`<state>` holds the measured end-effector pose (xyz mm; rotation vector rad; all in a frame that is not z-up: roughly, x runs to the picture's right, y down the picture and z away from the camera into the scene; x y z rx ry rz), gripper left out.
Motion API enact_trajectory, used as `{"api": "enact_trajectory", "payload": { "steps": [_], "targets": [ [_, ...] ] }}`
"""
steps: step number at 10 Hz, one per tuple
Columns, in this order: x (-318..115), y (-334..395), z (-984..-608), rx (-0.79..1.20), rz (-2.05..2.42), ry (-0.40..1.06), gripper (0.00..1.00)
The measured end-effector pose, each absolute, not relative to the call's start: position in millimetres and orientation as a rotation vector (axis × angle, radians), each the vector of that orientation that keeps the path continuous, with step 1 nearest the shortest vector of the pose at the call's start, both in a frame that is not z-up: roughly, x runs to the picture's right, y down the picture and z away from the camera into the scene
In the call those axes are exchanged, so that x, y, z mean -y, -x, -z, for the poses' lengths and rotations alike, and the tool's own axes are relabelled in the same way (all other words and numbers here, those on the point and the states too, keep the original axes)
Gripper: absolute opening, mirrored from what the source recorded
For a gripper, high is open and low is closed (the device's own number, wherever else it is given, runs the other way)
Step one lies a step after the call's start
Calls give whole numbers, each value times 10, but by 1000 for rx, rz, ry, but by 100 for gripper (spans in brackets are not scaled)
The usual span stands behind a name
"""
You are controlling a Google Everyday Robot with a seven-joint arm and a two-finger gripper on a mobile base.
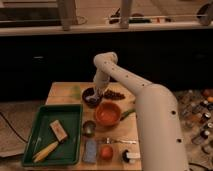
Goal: Wipe purple bowl with towel
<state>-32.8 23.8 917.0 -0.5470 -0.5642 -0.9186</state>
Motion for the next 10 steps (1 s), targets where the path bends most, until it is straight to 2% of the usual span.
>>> {"api": "enact_trajectory", "payload": {
  "steps": [5,10],
  "targets": [
    [-26,564,-9275,567,945,497,0],
    [-166,627,-9130,616,993,487,0]
  ]
}}
